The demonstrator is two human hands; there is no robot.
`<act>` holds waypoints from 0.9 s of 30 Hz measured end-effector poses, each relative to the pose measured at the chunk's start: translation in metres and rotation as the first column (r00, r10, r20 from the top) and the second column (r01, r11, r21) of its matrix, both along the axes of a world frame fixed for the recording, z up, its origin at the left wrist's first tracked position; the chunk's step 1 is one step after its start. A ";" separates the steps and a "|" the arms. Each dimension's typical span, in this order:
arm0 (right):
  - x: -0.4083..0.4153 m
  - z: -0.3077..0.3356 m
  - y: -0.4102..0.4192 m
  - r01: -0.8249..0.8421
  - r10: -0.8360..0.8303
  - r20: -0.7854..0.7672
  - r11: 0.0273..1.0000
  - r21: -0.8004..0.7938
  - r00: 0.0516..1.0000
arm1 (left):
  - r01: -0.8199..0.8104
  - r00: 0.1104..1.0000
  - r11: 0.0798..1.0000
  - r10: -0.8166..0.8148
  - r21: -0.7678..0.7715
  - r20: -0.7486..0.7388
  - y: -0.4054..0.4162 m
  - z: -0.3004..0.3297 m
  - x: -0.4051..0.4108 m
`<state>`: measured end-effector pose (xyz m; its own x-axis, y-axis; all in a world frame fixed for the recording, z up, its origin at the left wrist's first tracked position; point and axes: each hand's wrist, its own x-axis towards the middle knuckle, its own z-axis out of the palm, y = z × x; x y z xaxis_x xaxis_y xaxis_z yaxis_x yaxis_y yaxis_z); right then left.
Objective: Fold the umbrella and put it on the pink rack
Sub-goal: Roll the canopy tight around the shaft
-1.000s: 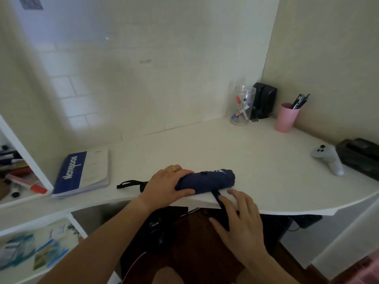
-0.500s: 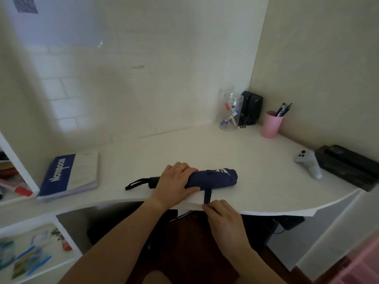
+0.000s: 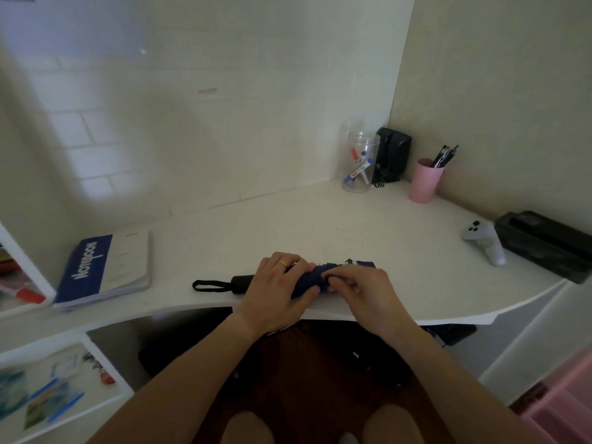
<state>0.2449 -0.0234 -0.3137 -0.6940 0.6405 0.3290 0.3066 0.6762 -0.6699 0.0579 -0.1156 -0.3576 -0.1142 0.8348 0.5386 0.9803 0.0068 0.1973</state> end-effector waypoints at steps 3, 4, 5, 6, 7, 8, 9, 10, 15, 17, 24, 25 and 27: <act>-0.003 0.007 0.015 0.016 -0.014 0.030 0.997 -0.080 0.999 | -0.014 1.000 0.999 0.014 -0.042 -0.001 -0.002 0.003 0.003; -0.004 0.009 0.019 0.022 -0.020 0.018 0.992 -0.122 1.000 | -0.019 1.000 0.999 0.020 -0.047 0.001 -0.004 0.003 0.004; -0.005 0.010 0.023 0.026 -0.025 0.011 0.986 -0.165 1.000 | -0.023 1.000 0.999 0.023 -0.046 0.004 -0.004 0.004 0.005; -0.006 0.012 0.026 0.036 -0.033 0.020 0.981 -0.190 0.999 | -0.027 1.000 0.999 0.027 -0.043 0.008 -0.005 0.003 0.006; -0.008 0.013 0.027 0.046 -0.040 0.036 0.981 -0.190 0.999 | -0.030 0.999 0.999 0.031 -0.037 0.012 -0.006 0.002 0.007; -0.009 0.014 0.029 0.054 -0.045 0.057 0.984 -0.168 0.997 | -0.032 0.999 0.999 0.033 -0.031 0.017 -0.007 0.002 0.008; -0.010 0.014 0.029 0.057 -0.047 0.072 0.987 -0.149 0.996 | -0.031 0.999 0.999 0.032 -0.025 0.024 -0.008 0.002 0.009; -0.010 0.015 0.029 0.060 -0.050 0.076 0.988 -0.141 0.996 | -0.029 0.999 0.999 0.029 -0.020 0.031 -0.009 0.002 0.010; -0.011 0.016 0.026 0.108 -0.095 0.083 0.981 -0.159 0.992 | 0.013 0.996 1.000 -0.012 -0.010 0.085 -0.011 0.005 0.012; -0.011 0.016 0.025 0.118 -0.106 0.078 0.977 -0.178 0.991 | 0.027 0.996 1.000 -0.027 -0.006 0.087 -0.012 0.006 0.012; -0.013 0.023 0.042 0.069 -0.097 0.388 0.994 0.086 0.917 | 0.058 0.992 0.997 -0.051 -0.057 0.116 -0.012 0.017 0.012; -0.015 0.025 0.047 0.014 -0.028 0.428 0.999 0.035 0.903 | 0.069 0.990 0.994 -0.058 -0.085 0.127 -0.010 0.020 0.010; -0.016 0.025 0.057 -0.078 0.141 0.412 0.983 -0.167 0.900 | 0.098 0.980 0.982 -0.067 -0.164 0.187 -0.006 0.024 0.005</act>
